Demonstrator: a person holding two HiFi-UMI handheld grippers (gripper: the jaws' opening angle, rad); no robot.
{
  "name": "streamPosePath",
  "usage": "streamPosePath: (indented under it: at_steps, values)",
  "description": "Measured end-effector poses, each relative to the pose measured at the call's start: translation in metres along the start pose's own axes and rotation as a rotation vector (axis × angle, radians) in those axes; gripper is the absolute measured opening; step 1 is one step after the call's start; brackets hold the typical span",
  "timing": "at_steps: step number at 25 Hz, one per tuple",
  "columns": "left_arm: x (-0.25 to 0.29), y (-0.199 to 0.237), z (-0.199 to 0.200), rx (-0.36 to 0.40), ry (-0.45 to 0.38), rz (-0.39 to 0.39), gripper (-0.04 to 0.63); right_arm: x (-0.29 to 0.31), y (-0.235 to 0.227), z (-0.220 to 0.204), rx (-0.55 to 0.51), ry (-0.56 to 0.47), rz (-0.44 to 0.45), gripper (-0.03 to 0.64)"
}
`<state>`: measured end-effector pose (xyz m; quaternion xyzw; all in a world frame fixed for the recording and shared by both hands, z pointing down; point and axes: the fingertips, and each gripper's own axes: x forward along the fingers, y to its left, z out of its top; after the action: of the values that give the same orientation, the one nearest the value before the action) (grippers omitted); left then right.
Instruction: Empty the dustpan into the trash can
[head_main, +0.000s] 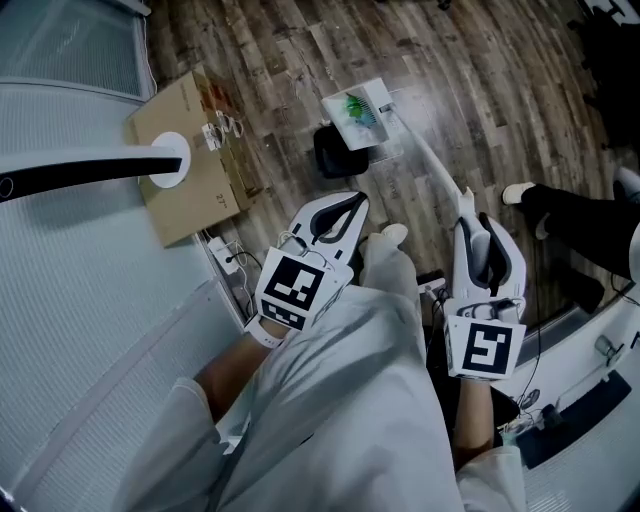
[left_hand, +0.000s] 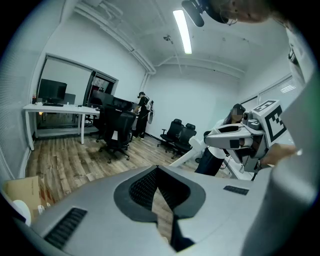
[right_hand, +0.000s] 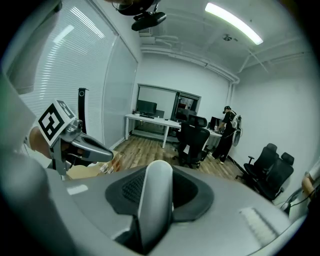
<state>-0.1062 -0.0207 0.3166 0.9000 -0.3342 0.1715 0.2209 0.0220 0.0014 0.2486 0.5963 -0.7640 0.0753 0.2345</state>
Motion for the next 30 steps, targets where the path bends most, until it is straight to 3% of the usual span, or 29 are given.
streamPosePath:
  at_steps: [10,15,19,23,30]
  values:
    - [0.012,0.001,-0.004,-0.009,0.012,-0.007,0.006,0.006,0.017,0.008,-0.103,-0.028,0.077,0.118]
    - [0.029,-0.012,-0.012,0.046,0.033,-0.066,0.008,0.007,0.023,0.01,-0.132,-0.033,0.107,0.118]
    - [0.043,-0.02,-0.009,0.146,0.036,-0.127,0.069,0.009,0.027,0.01,-0.142,-0.023,0.127,0.118]
    - [0.06,-0.028,-0.009,0.315,0.053,-0.211,0.109,0.009,0.029,0.013,-0.145,-0.031,0.137,0.118]
    - [0.084,-0.053,-0.004,0.532,0.06,-0.324,0.141,0.008,0.037,0.012,-0.181,-0.015,0.16,0.118]
